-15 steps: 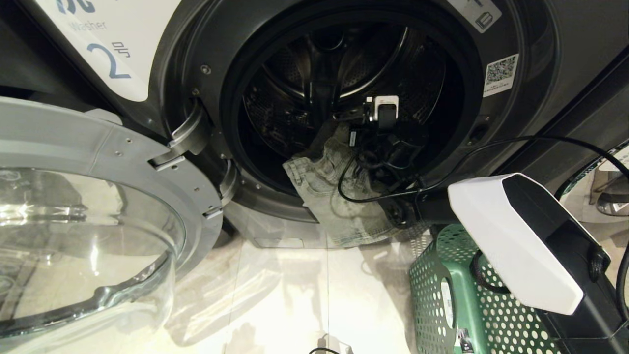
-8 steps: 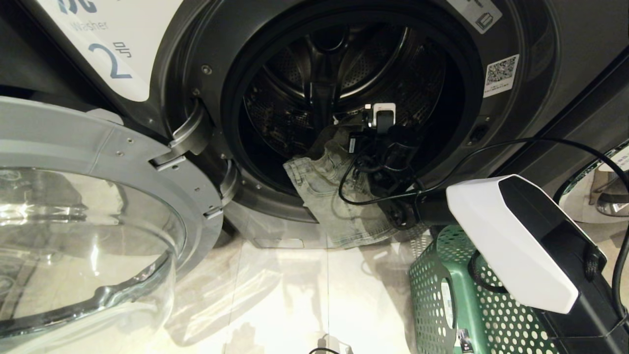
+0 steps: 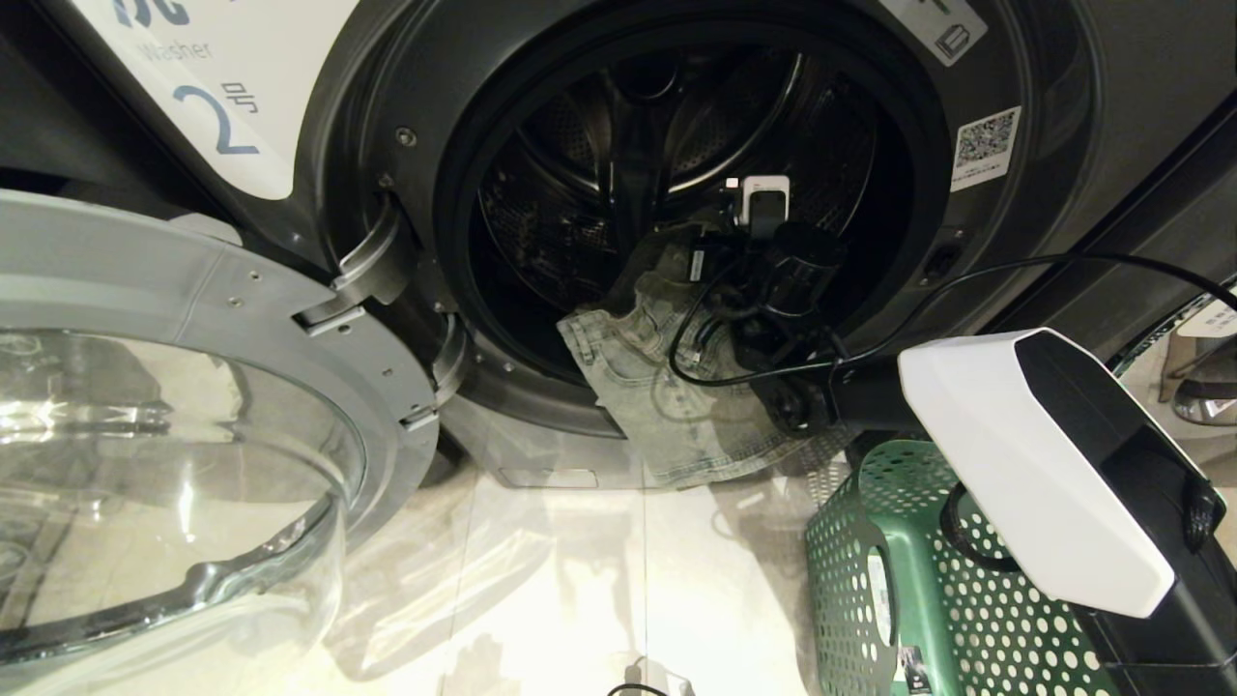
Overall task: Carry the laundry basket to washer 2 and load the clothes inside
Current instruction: Place the clothes into the washing machine
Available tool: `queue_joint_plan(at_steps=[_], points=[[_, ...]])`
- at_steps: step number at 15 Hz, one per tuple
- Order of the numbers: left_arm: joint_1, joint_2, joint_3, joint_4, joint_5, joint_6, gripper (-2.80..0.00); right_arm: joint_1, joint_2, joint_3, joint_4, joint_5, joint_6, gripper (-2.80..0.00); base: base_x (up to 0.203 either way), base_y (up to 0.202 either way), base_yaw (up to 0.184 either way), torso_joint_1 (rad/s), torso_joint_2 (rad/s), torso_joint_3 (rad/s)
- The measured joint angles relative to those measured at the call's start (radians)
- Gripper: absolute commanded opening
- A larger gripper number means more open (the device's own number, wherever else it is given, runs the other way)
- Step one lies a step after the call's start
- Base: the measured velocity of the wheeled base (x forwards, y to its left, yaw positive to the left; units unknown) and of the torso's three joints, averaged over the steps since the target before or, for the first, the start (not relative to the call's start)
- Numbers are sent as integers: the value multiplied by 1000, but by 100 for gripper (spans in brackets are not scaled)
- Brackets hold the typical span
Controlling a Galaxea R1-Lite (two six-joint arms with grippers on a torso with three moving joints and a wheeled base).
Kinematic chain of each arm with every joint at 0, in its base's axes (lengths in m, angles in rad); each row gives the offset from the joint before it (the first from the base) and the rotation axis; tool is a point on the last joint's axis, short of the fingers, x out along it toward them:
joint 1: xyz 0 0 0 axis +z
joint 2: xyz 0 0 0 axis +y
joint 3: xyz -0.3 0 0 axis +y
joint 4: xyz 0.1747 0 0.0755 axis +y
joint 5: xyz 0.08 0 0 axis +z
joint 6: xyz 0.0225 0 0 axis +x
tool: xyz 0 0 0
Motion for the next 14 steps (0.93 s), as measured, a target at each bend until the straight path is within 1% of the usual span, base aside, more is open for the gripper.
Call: queue_joint_plan(at_steps=[3, 8, 11, 14], points=[[0, 0, 0, 0, 0, 0, -280, 12, -1, 21, 14, 10, 7, 0, 0, 0, 0, 0, 0, 0], [0, 0, 0, 0, 0, 0, -280, 34, -28, 78, 109, 11, 40, 0, 0, 0, 0, 0, 0, 0], [0, 0, 0, 0, 0, 0, -280, 39, -60, 92, 115, 8, 47, 0, 0, 0, 0, 0, 0, 0], [0, 0, 0, 0, 0, 0, -280, 44, -111, 168, 116, 9, 48, 0, 0, 0, 0, 0, 0, 0]])
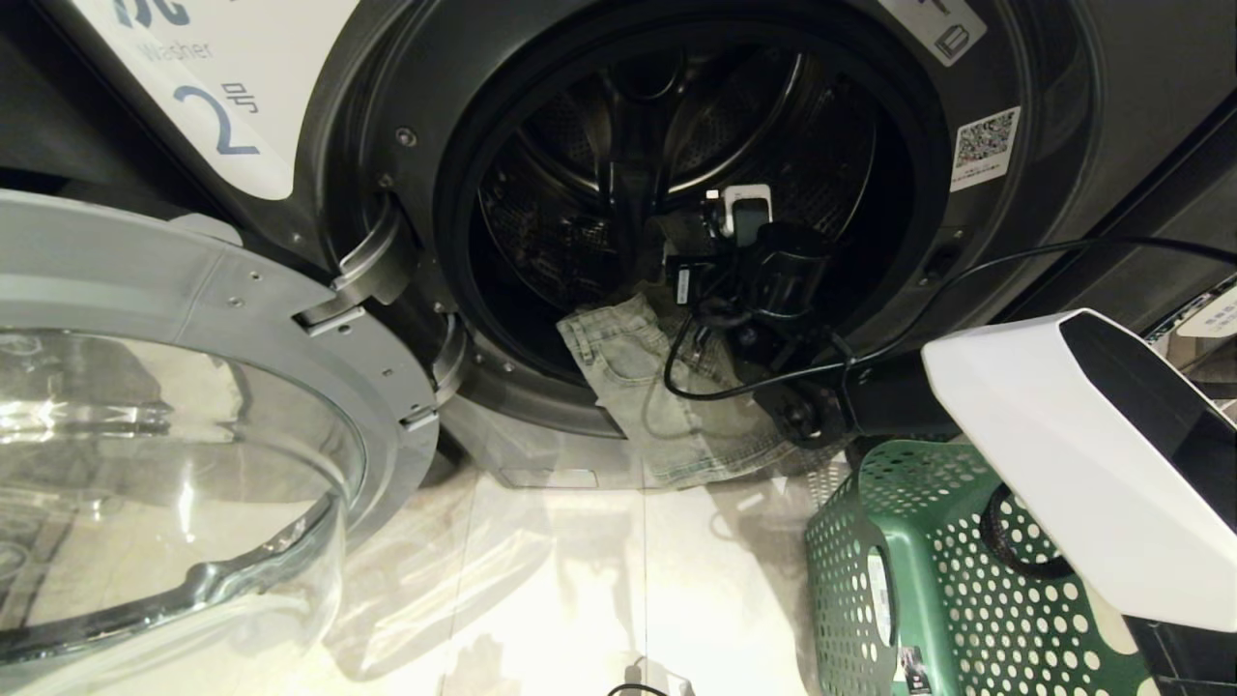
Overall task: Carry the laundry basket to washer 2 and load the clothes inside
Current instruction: Place the clothes into the washing machine
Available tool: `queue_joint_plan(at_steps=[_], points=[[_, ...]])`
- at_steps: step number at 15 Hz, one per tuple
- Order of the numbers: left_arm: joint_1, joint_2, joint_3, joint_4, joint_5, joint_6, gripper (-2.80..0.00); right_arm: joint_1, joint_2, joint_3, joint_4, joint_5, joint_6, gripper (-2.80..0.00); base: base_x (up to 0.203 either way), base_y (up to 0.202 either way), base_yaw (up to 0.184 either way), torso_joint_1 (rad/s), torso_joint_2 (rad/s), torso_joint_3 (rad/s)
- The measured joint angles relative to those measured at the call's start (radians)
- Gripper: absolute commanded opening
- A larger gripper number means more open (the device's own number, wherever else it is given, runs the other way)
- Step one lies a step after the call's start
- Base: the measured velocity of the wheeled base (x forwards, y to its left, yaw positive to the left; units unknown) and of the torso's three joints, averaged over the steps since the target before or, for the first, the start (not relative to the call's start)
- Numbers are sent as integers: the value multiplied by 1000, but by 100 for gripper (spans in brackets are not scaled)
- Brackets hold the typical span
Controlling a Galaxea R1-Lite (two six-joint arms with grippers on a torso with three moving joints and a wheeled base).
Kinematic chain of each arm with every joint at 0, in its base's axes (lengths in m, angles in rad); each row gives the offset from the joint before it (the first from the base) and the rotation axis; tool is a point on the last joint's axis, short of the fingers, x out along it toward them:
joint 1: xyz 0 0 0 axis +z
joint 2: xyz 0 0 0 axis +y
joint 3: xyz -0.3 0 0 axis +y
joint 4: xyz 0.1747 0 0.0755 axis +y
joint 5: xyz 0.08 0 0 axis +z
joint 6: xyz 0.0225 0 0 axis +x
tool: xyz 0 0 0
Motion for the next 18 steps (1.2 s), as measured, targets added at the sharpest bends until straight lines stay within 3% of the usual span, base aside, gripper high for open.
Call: queue_joint_plan(at_steps=[9, 12, 18], points=[[0, 0, 0, 0, 0, 0, -280, 61, -190, 337, -30, -7, -9, 0, 0, 0, 0, 0, 0, 0], [0, 0, 0, 0, 0, 0, -280, 135, -263, 504, -49, -7, -19, 0, 0, 0, 0, 0, 0, 0], [0, 0, 0, 0, 0, 0, -280, 279, -339, 650, -69, -16, -24, 0, 0, 0, 0, 0, 0, 0]])
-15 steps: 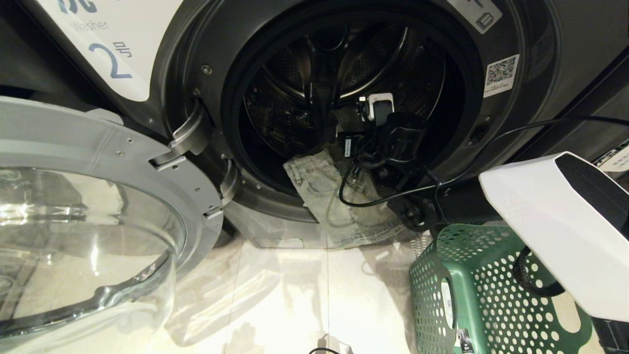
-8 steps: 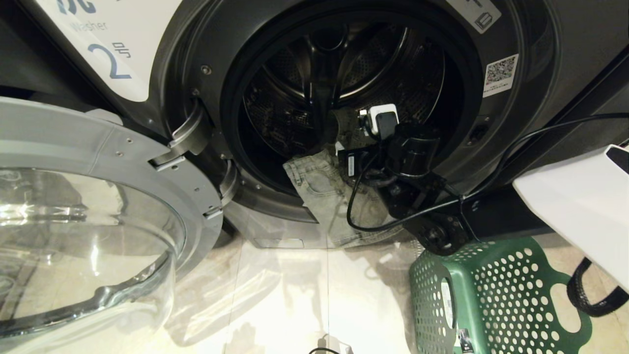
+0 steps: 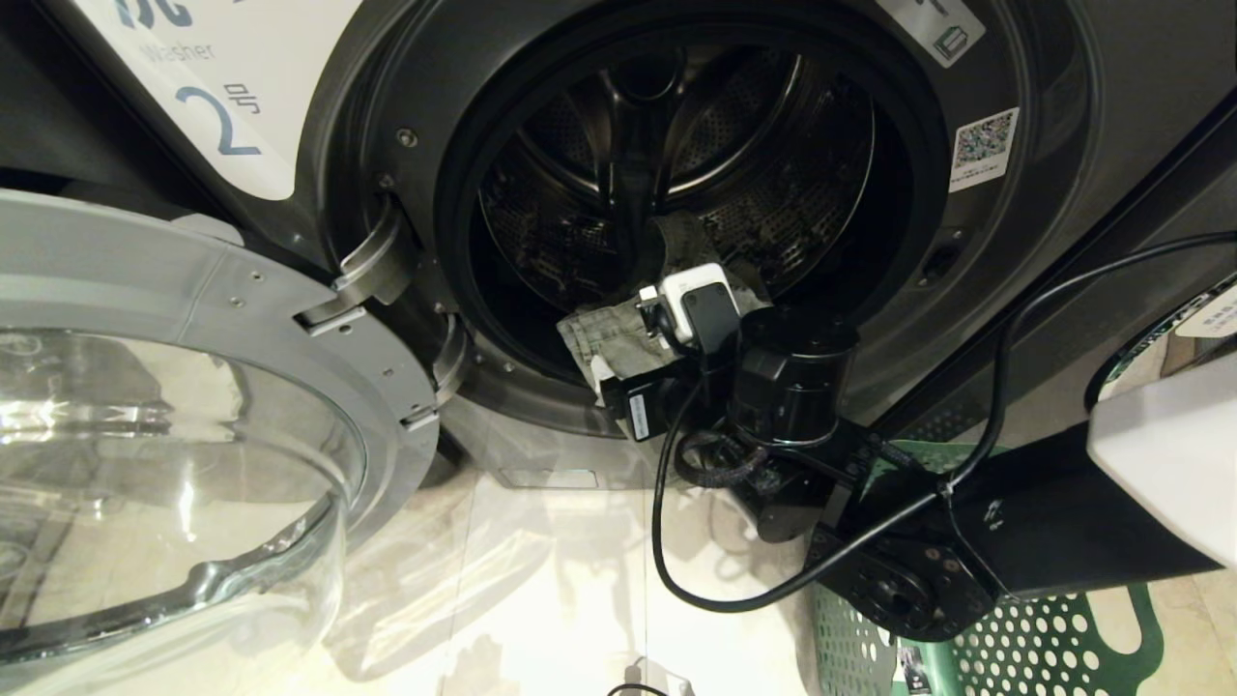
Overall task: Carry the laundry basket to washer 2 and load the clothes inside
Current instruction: Place the clothes into the washing machine
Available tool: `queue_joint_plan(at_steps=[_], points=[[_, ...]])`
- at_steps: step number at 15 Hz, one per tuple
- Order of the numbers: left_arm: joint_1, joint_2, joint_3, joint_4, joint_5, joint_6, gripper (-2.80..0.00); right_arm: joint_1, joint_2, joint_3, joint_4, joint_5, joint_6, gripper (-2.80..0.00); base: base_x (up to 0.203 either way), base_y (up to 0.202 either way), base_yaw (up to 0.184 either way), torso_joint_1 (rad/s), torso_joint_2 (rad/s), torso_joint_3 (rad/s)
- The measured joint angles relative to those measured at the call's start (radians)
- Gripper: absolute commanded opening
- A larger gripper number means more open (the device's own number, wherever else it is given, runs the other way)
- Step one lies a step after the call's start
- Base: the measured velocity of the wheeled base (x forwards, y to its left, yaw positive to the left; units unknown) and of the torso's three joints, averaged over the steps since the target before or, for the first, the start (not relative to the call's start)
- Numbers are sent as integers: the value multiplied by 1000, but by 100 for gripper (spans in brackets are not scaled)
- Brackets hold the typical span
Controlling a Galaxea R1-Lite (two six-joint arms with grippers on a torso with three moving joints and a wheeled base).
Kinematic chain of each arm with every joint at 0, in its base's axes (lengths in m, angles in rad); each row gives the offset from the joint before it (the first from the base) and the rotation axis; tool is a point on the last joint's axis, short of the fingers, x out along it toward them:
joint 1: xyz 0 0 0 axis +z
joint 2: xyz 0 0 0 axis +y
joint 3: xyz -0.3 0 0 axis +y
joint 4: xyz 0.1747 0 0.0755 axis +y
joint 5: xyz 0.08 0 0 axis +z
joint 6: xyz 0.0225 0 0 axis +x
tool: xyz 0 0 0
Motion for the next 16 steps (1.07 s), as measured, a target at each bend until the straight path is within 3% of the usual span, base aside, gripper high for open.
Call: queue_joint_plan(at_steps=[12, 13, 16], points=[[0, 0, 0, 0, 0, 0, -280, 4, -88, 190, -15, 0, 14, 0, 0, 0, 0, 0, 0, 0], [0, 0, 0, 0, 0, 0, -280, 4, -90, 198, -16, 0, 19, -280, 0, 0, 0, 0, 0, 0], [0, 0, 0, 0, 0, 0, -280, 4, -87, 219, -12, -1, 28, -280, 0, 0, 0, 0, 0, 0]])
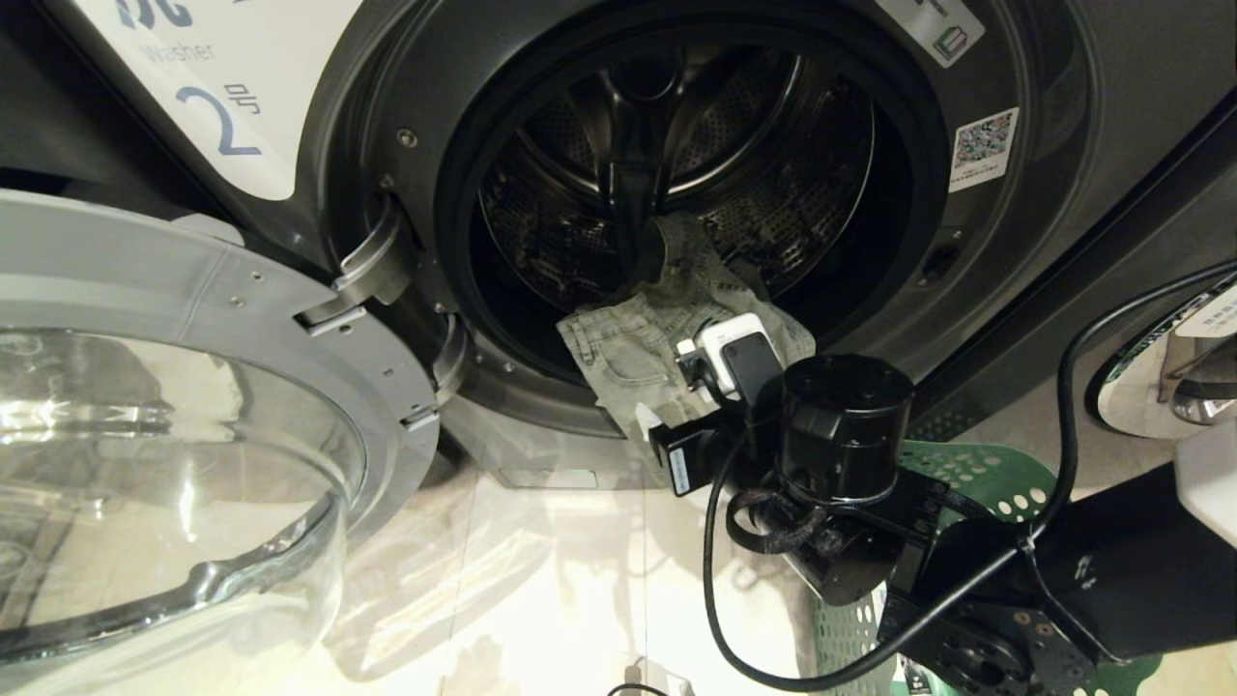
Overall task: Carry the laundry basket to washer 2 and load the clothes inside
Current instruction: Place the clothes into the washing machine
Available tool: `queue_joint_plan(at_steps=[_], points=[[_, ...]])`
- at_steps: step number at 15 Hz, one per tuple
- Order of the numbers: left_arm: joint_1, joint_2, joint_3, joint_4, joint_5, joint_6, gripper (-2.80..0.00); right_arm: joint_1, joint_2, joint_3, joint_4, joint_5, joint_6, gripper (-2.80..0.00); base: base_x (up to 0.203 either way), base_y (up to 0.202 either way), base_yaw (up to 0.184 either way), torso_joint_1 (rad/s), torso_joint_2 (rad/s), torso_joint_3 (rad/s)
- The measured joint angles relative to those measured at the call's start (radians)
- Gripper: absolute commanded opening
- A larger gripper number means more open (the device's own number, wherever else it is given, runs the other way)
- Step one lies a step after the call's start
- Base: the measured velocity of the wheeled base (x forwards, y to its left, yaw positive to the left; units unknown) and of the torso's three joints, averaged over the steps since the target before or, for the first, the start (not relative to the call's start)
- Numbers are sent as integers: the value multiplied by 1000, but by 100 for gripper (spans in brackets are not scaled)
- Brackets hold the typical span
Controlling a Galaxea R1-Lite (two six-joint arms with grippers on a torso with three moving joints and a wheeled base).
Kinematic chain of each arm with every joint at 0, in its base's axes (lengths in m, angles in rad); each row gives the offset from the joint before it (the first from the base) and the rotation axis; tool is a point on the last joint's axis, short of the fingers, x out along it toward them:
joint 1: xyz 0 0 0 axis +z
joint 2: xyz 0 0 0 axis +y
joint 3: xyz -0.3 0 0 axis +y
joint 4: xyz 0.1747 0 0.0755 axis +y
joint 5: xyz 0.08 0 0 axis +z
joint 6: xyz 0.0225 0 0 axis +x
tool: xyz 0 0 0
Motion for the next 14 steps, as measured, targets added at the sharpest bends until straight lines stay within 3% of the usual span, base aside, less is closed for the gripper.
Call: queue_joint_plan(at_steps=[7, 14], points=[[0, 0, 0, 0, 0, 0, -280, -1, 65, 186, 1, 3, 30, -280, 0, 0, 0, 0, 0, 0], [0, 0, 0, 0, 0, 0, -280, -1, 191, 266, -7, -32, 186, -280, 0, 0, 0, 0, 0, 0]])
